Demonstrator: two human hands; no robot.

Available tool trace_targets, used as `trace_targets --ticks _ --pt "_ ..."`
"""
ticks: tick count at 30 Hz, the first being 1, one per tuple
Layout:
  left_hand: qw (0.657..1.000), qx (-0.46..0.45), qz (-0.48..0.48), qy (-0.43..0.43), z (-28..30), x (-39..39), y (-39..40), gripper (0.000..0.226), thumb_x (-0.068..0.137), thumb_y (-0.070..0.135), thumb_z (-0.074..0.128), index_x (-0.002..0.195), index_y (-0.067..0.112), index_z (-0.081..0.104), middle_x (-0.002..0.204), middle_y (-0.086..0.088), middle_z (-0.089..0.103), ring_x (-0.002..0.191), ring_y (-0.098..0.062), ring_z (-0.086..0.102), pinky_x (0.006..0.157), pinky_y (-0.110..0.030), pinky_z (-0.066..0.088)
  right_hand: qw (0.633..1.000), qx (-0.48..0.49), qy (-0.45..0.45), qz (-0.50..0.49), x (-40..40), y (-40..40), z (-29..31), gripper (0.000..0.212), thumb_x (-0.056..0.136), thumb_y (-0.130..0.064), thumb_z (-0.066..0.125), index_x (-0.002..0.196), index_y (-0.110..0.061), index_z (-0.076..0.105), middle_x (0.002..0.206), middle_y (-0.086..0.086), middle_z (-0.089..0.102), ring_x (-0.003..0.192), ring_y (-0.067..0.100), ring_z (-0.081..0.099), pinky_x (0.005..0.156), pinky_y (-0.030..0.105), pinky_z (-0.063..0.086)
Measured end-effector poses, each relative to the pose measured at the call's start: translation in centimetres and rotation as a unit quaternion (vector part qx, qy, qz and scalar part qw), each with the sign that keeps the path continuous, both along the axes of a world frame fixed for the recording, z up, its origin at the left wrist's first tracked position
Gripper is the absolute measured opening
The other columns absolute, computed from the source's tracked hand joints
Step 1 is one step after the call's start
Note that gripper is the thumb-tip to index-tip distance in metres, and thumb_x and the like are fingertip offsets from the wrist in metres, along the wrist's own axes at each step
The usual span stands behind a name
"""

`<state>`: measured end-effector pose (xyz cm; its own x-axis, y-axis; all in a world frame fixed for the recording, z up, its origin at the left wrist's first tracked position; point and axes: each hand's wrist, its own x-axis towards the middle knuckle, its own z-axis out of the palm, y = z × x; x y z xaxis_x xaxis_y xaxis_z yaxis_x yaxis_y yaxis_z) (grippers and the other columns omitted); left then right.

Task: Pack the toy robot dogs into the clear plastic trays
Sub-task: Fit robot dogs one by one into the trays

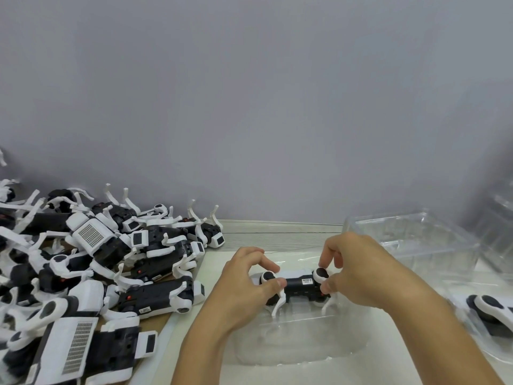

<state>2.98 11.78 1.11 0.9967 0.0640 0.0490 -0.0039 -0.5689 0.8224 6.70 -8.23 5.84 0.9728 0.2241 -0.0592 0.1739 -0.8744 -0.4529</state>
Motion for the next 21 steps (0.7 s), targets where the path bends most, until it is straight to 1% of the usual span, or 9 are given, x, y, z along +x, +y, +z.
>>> trace_targets --ticks 3,6,9,11,15,17,19,20,21 --pt "1.000 -0.003 -0.006 -0.003 0.05 0.01 0.06 0.011 0.087 0.030 0.073 0.093 0.033 0.065 0.125 0.028 0.046 0.127 0.000 0.041 0.096 -0.021 0.028 1.000 -0.005 -0.011 0.010 0.03 -0.13 0.09 0.026 0.074 -0.032 0.083 0.085 -0.033 0.060 0.088 -0.010 0.058 0.079 0.010 0.057 0.058 0.021 0.039" --pt "1.000 0.001 -0.010 -0.009 0.08 -0.01 0.02 0.011 0.087 0.034 0.072 0.094 0.036 0.064 0.123 0.028 0.047 0.126 0.000 0.041 0.095 -0.020 0.029 0.999 -0.023 -0.032 0.023 0.07 0.04 -0.04 0.021 0.077 -0.033 0.078 0.086 -0.033 0.059 0.087 -0.009 0.063 0.082 0.010 0.058 0.059 0.022 0.040" --pt "1.000 0.000 -0.006 -0.018 0.02 -0.07 -0.12 0.016 0.084 0.042 0.072 0.097 0.040 0.062 0.119 0.028 0.049 0.126 0.000 0.038 0.092 -0.017 0.030 0.997 -0.037 -0.058 0.037 0.10 0.21 -0.11 0.015 0.082 -0.028 0.071 0.088 -0.032 0.058 0.087 -0.009 0.061 0.072 0.008 0.059 0.054 0.021 0.043" --pt "1.000 0.004 -0.005 -0.018 -0.03 -0.08 -0.21 0.022 0.081 0.047 0.075 0.098 0.042 0.061 0.119 0.030 0.049 0.125 0.001 0.038 0.090 -0.013 0.029 0.996 -0.042 -0.065 0.042 0.11 0.24 -0.10 0.015 0.082 -0.027 0.071 0.091 -0.030 0.059 0.087 -0.009 0.059 0.071 0.008 0.059 0.052 0.020 0.044" --pt "1.000 0.020 -0.008 -0.014 -0.29 0.10 -0.26 0.026 0.076 0.044 0.080 0.096 0.042 0.063 0.116 0.029 0.047 0.124 -0.002 0.041 0.092 -0.017 0.032 0.994 -0.046 -0.082 0.047 0.12 0.39 -0.14 0.018 0.077 -0.025 0.072 0.091 -0.028 0.062 0.081 -0.010 0.061 0.072 0.009 0.059 0.052 0.020 0.043" --pt "1.000 0.020 -0.005 -0.013 -0.42 0.20 -0.34 0.023 0.076 0.044 0.080 0.092 0.040 0.064 0.114 0.029 0.047 0.122 -0.002 0.042 0.089 -0.015 0.033 0.995 -0.036 -0.082 0.043 0.23 0.13 -0.02 0.018 0.076 -0.024 0.072 0.091 -0.029 0.064 0.077 -0.009 0.062 0.069 0.007 0.058 0.052 0.020 0.042" --pt "0.999 0.028 0.000 -0.017 -0.51 0.26 -0.57 0.022 0.075 0.046 0.080 0.090 0.040 0.065 0.113 0.029 0.047 0.119 0.000 0.041 0.086 -0.011 0.031 0.996 -0.015 -0.087 0.032 0.43 -0.07 -0.02 0.014 0.076 -0.019 0.072 0.084 -0.030 0.067 0.072 -0.010 0.062 0.065 0.003 0.055 0.050 0.016 0.037" --pt "0.999 0.035 0.001 -0.018 -0.56 0.28 -0.71 0.022 0.075 0.047 0.079 0.090 0.041 0.064 0.114 0.029 0.046 0.119 0.001 0.040 0.086 -0.012 0.032 0.996 -0.001 -0.091 0.027 0.50 0.04 -0.11 0.017 0.076 -0.013 0.070 0.076 -0.030 0.068 0.069 -0.011 0.062 0.063 0.002 0.055 0.049 0.015 0.037" --pt "0.999 0.043 0.002 -0.017 -0.61 0.30 -0.86 0.022 0.075 0.048 0.079 0.091 0.042 0.064 0.115 0.029 0.045 0.118 0.001 0.039 0.088 -0.015 0.033 0.995 0.012 -0.091 0.024 0.53 0.35 -0.30 0.024 0.075 -0.007 0.066 0.069 -0.029 0.068 0.065 -0.011 0.062 0.060 0.003 0.056 0.049 0.014 0.038"
